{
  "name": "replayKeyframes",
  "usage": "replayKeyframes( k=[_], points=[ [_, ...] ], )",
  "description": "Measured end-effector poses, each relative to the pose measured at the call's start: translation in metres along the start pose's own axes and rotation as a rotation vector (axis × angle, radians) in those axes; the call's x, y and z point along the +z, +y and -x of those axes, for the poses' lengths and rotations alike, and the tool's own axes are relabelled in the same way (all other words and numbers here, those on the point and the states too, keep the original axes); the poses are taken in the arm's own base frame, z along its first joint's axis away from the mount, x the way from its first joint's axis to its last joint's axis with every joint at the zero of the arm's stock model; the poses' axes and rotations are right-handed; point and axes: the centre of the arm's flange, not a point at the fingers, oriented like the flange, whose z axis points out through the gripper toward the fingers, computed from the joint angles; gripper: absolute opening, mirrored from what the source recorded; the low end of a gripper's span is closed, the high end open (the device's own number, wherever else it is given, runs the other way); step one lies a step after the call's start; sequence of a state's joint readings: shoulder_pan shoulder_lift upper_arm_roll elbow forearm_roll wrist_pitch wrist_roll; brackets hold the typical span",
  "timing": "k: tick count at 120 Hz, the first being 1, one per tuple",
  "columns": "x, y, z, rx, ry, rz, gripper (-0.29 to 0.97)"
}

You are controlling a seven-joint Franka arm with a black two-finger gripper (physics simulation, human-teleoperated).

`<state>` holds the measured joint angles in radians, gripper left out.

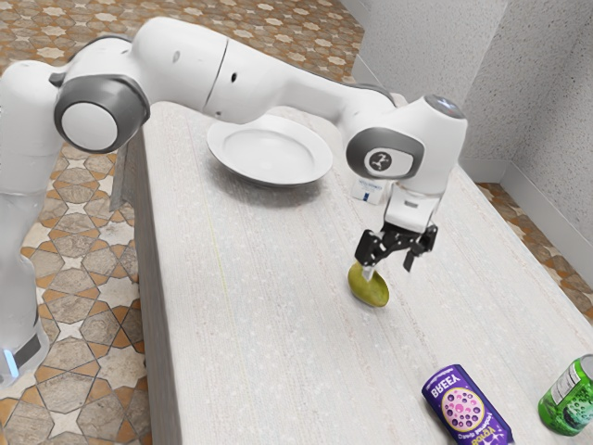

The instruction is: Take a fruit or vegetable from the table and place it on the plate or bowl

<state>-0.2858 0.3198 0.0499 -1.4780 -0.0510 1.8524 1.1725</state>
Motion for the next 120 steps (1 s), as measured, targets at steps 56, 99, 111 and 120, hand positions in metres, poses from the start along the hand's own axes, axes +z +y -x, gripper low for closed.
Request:
replayKeyframes(
  k=[56,99,111,120],
  points=[
    [0.03,-0.017,0.037,0.011,-0.028,0.056,0.68],
    [0.064,-0.023,0.051,0.015,-0.048,0.123,0.68],
    [0.073,-0.024,0.05,0.019,-0.051,0.134,0.68],
    [0.078,-0.025,0.05,0.022,-0.052,0.14,0.68]
  ],
)
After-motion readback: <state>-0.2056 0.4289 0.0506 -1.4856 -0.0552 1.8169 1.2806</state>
